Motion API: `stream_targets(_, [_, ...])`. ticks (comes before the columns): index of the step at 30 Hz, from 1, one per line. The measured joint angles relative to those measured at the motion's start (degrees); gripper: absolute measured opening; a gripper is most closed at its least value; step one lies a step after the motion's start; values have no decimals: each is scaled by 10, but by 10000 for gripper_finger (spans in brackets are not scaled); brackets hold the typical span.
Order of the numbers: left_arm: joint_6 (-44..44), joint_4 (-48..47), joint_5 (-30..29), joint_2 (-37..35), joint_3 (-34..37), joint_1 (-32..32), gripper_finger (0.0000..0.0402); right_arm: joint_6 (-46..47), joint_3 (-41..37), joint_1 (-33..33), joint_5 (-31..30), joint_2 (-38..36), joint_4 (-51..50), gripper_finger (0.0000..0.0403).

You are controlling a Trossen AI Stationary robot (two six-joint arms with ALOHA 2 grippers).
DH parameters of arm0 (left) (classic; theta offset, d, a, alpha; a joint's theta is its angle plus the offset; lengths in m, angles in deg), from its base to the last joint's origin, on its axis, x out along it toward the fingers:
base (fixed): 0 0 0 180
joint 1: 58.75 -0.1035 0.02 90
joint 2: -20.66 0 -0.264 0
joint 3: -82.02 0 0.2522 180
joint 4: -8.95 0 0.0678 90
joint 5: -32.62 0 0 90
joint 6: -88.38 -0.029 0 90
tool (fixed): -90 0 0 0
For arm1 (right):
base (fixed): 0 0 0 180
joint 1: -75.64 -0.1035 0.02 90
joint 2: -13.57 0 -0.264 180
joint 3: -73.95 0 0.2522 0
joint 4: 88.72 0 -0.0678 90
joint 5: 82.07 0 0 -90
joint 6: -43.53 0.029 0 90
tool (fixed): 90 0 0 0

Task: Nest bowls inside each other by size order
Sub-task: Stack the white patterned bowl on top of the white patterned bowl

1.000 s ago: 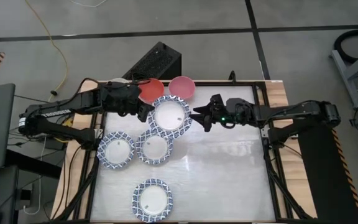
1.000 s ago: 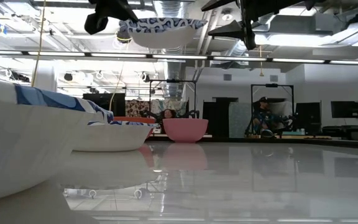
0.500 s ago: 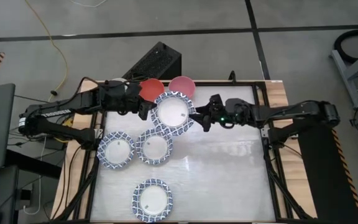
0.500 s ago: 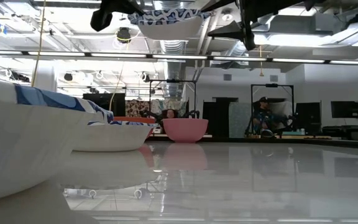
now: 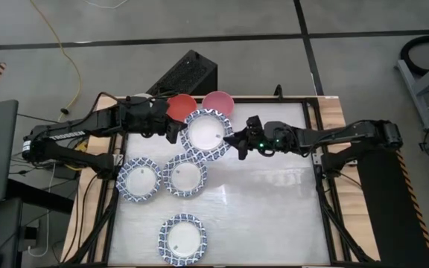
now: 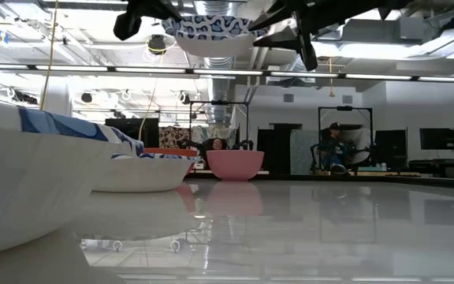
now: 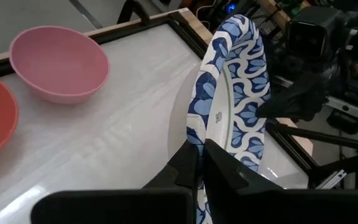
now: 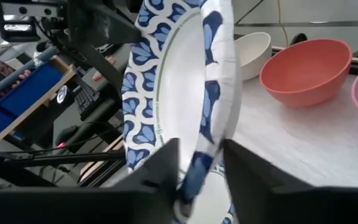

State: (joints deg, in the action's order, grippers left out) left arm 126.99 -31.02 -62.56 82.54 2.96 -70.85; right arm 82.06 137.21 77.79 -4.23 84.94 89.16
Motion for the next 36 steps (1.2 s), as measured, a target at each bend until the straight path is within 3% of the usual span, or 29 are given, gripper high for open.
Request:
stream_targets(4, [-7, 0, -7, 0, 0, 0, 2, 0, 0, 1, -4, 0, 2, 33])
stream_targets(6, [-9, 0, -12, 0, 0, 0, 2, 0, 0, 1, -4, 0, 2, 13])
stream_targets(13, [-62, -1, -30, 0, 0, 0, 24, 20, 0, 2, -2, 0, -4, 9])
stream_targets(28, [-139, -71, -37, 0, 0, 0, 166, 20, 0, 1, 3, 0, -15, 7])
stream_targets(36, [-142, -78, -30, 0, 0, 0, 184, 53, 0, 2, 3, 0, -63, 7])
